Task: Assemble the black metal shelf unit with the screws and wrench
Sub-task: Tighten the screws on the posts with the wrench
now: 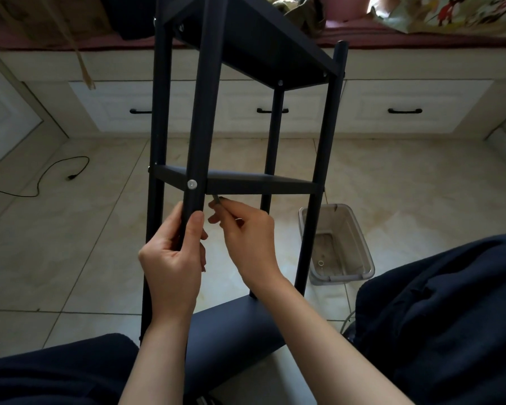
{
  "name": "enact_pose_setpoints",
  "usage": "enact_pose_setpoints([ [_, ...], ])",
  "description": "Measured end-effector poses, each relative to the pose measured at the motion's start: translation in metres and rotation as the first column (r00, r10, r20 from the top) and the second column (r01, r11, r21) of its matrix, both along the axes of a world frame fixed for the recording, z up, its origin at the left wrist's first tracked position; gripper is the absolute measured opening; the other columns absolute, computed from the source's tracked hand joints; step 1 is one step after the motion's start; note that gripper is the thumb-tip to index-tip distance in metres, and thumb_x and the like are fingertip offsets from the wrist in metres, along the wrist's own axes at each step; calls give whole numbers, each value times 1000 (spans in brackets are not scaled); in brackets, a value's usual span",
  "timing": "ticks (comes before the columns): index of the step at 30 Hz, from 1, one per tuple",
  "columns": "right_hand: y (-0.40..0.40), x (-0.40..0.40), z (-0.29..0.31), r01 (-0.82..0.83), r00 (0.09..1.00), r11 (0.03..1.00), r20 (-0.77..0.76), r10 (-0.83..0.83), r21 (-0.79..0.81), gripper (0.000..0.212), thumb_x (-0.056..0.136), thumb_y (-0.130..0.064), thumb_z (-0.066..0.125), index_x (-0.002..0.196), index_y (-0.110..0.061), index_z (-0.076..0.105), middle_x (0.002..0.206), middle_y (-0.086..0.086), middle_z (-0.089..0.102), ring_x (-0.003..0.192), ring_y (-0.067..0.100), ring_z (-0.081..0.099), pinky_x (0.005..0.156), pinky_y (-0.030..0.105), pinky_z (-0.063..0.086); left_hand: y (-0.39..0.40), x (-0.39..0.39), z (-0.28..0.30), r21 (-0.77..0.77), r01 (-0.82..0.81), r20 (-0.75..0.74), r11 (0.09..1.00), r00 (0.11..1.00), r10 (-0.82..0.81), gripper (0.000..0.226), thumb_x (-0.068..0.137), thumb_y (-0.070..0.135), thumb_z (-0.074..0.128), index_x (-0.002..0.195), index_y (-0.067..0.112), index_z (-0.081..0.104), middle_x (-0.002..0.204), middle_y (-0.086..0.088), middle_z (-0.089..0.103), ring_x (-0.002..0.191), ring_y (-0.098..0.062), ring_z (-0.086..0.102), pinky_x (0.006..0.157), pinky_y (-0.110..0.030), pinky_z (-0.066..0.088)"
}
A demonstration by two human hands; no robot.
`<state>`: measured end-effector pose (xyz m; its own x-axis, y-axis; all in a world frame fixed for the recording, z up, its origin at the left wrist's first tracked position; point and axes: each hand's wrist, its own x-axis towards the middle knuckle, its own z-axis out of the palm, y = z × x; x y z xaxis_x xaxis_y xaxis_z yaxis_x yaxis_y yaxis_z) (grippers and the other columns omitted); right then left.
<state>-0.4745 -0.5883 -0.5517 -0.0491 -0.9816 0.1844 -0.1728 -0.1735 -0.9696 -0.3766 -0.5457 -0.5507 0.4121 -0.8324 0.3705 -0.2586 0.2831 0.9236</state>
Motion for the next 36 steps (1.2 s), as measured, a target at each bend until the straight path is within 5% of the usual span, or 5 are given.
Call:
enact_pose_setpoints([
  [5, -7, 15, -12, 72, 997, 987, -11, -74, -143, 16, 93, -15, 65, 105, -11, 76, 98, 1, 75, 98, 12, 63, 91, 33, 52, 1, 0, 0, -17, 4, -3, 1000, 1000, -4, 41, 97, 42, 58, 127, 16, 68, 69, 2, 61, 44, -14, 51, 43, -20, 43],
  [11, -21, 35, -26, 174, 985, 937, 53, -165, -302, 14, 89, -11, 68, 99, -4, 75, 99, 7, 74, 109, 20, 60, 99, 33, 48, 1, 3, -2, -15, -1, -26, 1000, 1000, 1, 40, 98, 41, 59, 126, 15, 68, 68, -1, 60, 43, -16, 50, 43, -23, 43],
  [23, -33, 59, -21, 72, 927, 997, 369, -72, 13, 13, 88, -2, 62, 93, 9, 67, 94, 24, 68, 92, 28, 65, 91, 40, 54, 0, 7, -5, -26, -14, -17, 1000, 1000, 13, 35, 101, 35, 58, 121, 9, 70, 65, -1, 59, 43, -17, 48, 43, -23, 42],
  [31, -15, 33, -40, 108, 994, 965, 55, -97, -238, 15, 92, -7, 65, 100, 1, 74, 93, 12, 71, 87, 18, 66, 77, 22, 51, 0, 7, -2, -2, -21, -31, 1000, 999, 21, 34, 101, 31, 58, 116, 3, 70, 69, -3, 60, 43, -17, 50, 44, -23, 42],
  [36, 6, 1, -46, 83, 995, 969, -38, -94, -231, 14, 93, -8, 65, 102, -3, 75, 92, 8, 69, 82, 14, 64, 70, 17, 48, 0, 1, 2, 8, -31, -32, 1000, 999, 31, 39, 101, 33, 58, 116, -2, 68, 68, -1, 60, 44, -16, 50, 43, -21, 42],
])
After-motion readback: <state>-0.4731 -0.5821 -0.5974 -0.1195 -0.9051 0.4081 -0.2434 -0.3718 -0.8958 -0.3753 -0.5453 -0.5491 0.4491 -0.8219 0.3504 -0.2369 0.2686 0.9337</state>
